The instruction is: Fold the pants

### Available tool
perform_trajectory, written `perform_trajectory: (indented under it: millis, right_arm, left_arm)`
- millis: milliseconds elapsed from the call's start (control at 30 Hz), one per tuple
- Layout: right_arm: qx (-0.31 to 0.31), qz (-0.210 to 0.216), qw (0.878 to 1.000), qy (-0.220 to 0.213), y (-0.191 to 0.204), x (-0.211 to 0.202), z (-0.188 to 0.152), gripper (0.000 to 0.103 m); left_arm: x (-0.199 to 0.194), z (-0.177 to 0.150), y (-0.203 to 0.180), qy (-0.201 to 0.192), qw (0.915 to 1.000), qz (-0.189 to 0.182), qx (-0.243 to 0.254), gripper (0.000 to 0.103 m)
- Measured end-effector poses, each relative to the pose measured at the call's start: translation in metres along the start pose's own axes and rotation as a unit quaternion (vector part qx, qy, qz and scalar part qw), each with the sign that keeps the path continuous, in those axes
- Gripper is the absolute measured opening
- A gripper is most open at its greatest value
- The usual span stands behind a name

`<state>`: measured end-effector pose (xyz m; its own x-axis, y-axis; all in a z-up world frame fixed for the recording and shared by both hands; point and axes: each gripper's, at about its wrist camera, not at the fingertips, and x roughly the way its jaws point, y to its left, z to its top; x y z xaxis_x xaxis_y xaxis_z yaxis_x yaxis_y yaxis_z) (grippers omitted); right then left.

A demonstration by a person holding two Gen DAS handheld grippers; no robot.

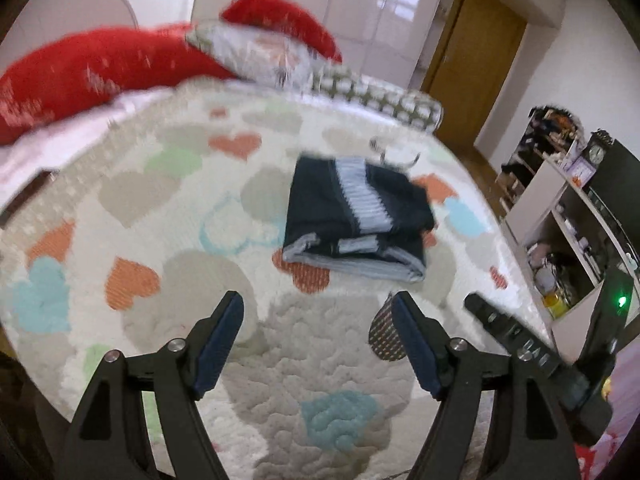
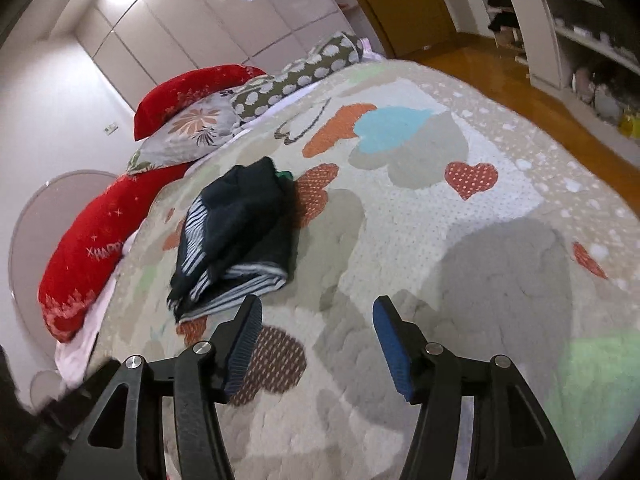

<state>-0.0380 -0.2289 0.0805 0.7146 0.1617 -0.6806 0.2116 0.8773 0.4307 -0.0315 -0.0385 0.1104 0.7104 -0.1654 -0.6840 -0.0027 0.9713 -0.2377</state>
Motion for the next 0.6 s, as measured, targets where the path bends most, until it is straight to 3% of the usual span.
perform_trajectory:
  millis: [100, 267, 400, 600]
  right_arm:
    - [-0.031, -0.011, 0.999, -0.021, 0.016, -0.016, -0.011, 0.065]
    - [-0.051, -0.061, 0.996, -0.038, 0.028, -0.022, -0.029, 0.068]
    - [-0.053, -0.072, 0.996, -0.012, 0.025, -0.011, -0.035, 0.068]
    - [-0.062, -0.091, 0.994, -0.023, 0.024, -0.011, -0.037, 0.068]
  left_arm:
    - [-0.027, -0.001, -0.007, -0.044, 0.9988, 0.013, 0.016, 0.09]
    - [-0.046, -0.002, -0.022, -0.092, 0.9936, 0.039, 0.053, 0.091]
    - [-0.041, -0.004, -0.024, -0.091, 0.9934, 0.038, 0.059, 0.091]
    - [-0.026, -0.007, -0.017, -0.054, 0.9972, 0.033, 0.04, 0.091]
